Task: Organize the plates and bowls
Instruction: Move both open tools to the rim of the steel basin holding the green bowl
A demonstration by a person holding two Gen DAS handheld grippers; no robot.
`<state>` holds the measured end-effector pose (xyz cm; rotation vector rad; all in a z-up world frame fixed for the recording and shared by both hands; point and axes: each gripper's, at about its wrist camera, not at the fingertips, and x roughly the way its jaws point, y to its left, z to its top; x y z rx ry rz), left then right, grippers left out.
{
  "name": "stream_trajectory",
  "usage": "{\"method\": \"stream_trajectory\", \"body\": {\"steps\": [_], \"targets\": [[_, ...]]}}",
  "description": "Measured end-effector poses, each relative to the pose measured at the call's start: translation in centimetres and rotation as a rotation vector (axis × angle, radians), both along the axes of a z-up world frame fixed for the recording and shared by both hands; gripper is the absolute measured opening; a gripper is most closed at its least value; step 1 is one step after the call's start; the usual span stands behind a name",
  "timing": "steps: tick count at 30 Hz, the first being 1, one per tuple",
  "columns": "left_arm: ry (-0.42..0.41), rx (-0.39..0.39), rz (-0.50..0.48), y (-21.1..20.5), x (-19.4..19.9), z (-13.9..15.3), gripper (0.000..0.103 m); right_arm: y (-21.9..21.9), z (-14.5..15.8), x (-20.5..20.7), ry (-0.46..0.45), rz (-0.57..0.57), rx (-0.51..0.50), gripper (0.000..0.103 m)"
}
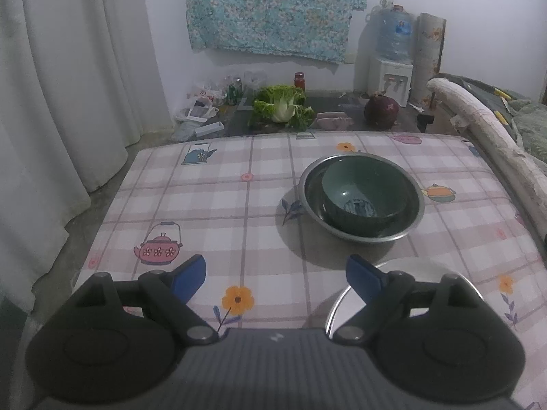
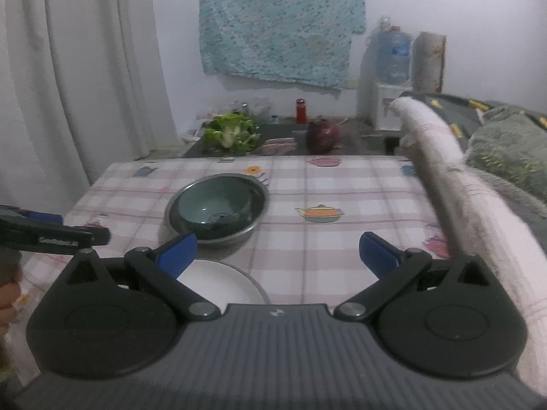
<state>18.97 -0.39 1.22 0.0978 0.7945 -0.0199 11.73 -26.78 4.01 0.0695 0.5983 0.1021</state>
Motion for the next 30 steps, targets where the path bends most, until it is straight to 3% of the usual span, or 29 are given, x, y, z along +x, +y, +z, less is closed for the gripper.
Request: {"method": "stream_trajectory", "body": {"steps": [25, 28, 30], "targets": [[0.05, 0.026, 0.018, -0.3, 4.4, -2.1, 0.09, 0.1, -2.8, 6.6, 0.073, 0.061, 0.055, 0.102], [0.04, -0.008, 0.002, 0.0, 4.8, -2.3, 0.09, -0.1, -3.2, 7.3, 0.085, 0.064, 0.071, 0.102], [0.015, -0.079, -0.018, 0.8, 5.0, -2.4, 0.09, -0.3, -3.5, 7.9, 0.092, 0.071, 0.091, 0.102]]}}
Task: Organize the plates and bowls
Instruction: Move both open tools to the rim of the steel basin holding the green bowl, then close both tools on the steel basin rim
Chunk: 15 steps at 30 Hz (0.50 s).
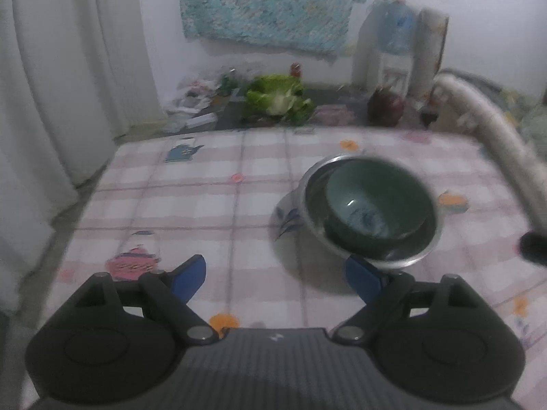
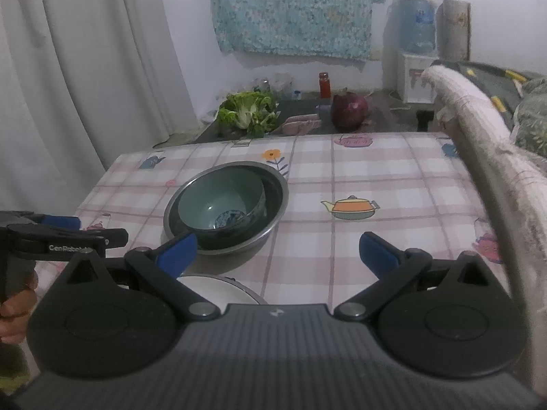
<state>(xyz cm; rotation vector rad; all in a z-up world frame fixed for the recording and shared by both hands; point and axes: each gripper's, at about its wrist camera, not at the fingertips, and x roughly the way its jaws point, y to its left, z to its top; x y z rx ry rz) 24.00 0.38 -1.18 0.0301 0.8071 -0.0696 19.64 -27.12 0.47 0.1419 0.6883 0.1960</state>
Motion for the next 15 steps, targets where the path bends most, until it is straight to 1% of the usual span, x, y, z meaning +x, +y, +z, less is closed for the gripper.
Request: {"method": "stream_trajectory", "body": {"steps": [2, 4, 5, 6, 7, 9, 10, 12, 13, 15], "targets": [[-0.03, -0.068, 0.004, 0.9, 0.4, -0.2, 0.087, -0.3, -0.4, 0.9, 0.01, 0.003, 0.025, 0.102], [-0.043, -0.112, 0.004, 1.5, 1.1, -0.6, 0.08, -0.6, -1.0, 2.2, 0.03, -0.002, 0.06, 0.101], [-0.042, -0.126, 0.002, 1.7, 1.6, -0.8, 0.071, -0.9, -1.4, 2.9, 0.045, -0.008, 0.082, 0.1], [-0.035, -0.136, -0.002, 1.8, 2.1, -1.0, 0.063, -1.0, -1.8, 3.7, 0.06, -0.011, 0.1, 0.098], [-0.027, -0.146, -0.005, 2.0, 2.5, -1.2, 0.061, -1.1, -2.3, 4.4, 0.076, -0.017, 0.116, 0.096], [-0.015, -0.176, -0.01, 2.2, 3.4, -1.5, 0.059, -1.1, -3.4, 6.0, 0.112, -0.021, 0.139, 0.086], [-0.011, -0.193, -0.013, 2.4, 3.9, -1.5, 0.057, -1.1, -3.8, 6.6, 0.125, -0.02, 0.145, 0.084], [0.006, -0.22, -0.027, 2.5, 4.7, -1.8, 0.049, -0.9, -4.7, 8.0, 0.147, -0.017, 0.16, 0.077], [0.018, -0.229, -0.035, 2.5, 5.2, -2.0, 0.047, -0.9, -5.1, 8.5, 0.156, -0.016, 0.168, 0.076], [0.05, -0.229, -0.045, 2.3, 6.1, -2.6, 0.042, -0.9, -5.7, 9.4, 0.168, -0.014, 0.178, 0.071]]}}
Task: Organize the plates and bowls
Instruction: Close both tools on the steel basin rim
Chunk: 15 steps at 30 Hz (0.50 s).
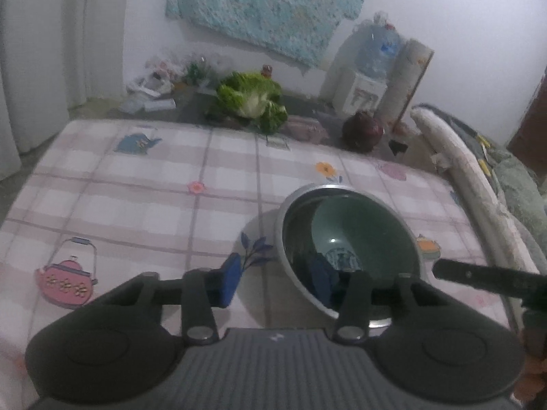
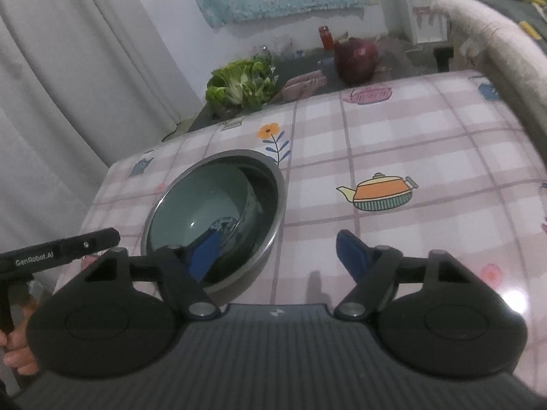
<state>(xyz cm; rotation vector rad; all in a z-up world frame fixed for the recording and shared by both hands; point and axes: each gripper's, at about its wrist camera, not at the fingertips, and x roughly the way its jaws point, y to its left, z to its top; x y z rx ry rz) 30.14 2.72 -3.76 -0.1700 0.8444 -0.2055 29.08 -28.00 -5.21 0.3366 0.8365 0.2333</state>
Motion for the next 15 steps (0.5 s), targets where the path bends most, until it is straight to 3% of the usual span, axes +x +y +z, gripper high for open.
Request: {"method": "stream_trajectory", "body": {"steps": [2, 6, 15], "targets": [[0.022, 0.011, -0.008, -0.3, 0.7, -0.6, 0.035, -0.1, -0.5, 0.8, 0.01, -0.003, 0.002, 0.064], [0.058, 0.013, -0.027, -0.6, 1.8, -1.9, 0.035, -0.2, -1.6, 2.3, 0.038, -0.001, 0.008, 0.049], [0.098, -0.014, -0.051, -0.8, 3.6, -3.3, 0.035, 0.4, -3.8, 5.0, 0.077, 0.033, 0.058, 0.029]]}}
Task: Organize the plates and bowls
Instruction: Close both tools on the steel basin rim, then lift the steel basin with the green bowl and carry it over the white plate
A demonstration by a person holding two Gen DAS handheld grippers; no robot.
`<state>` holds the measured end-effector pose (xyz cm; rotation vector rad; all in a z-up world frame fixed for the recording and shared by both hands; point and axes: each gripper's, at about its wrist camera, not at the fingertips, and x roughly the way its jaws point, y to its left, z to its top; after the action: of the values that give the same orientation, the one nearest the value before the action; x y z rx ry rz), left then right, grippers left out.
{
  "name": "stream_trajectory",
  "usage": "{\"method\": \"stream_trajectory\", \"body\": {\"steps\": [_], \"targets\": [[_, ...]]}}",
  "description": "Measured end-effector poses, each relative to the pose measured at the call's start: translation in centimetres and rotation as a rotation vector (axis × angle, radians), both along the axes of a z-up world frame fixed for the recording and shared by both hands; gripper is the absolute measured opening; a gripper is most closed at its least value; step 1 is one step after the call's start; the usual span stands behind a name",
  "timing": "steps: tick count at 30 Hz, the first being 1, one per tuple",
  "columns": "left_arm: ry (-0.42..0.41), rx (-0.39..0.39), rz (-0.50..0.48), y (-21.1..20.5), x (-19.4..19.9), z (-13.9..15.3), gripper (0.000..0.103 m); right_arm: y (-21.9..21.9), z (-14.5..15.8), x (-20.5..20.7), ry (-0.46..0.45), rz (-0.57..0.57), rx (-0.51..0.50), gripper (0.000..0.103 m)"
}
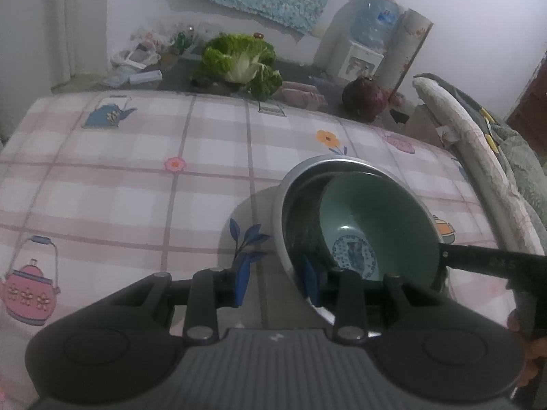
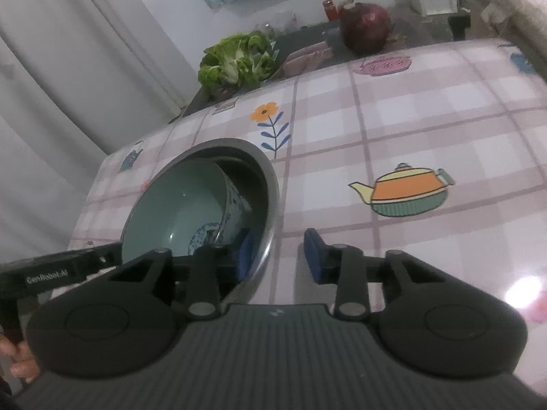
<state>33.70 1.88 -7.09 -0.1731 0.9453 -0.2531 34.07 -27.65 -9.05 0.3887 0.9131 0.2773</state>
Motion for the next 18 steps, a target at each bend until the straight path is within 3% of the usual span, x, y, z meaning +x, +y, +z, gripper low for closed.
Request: {"method": "stream_trajectory", "body": {"steps": [7, 12, 15, 18], "targets": [[0.013, -0.035, 0.018, 0.1, 0.8, -1.0, 0.033, 0.2, -0.6, 0.8, -0.002, -0.002, 0.027, 0.022], [0.021, -0.05, 0.023, -0.4, 0.9, -0.9, 0.017, 0.4, -0.8, 0.8, -0.009, -0.003, 0.044, 0.015], [0.022, -0.021, 0.027, -1.0, 0.8, -0.6, 0.014, 0.6, -0.6, 0.7, -0.001, -0.005, 0.054, 0.011], [0.035, -0.046, 0.04, -0.7, 0.8, -0.6, 0.014, 0.4, -0.6, 0.7, 0.014, -0.02, 0.077, 0.011]]}}
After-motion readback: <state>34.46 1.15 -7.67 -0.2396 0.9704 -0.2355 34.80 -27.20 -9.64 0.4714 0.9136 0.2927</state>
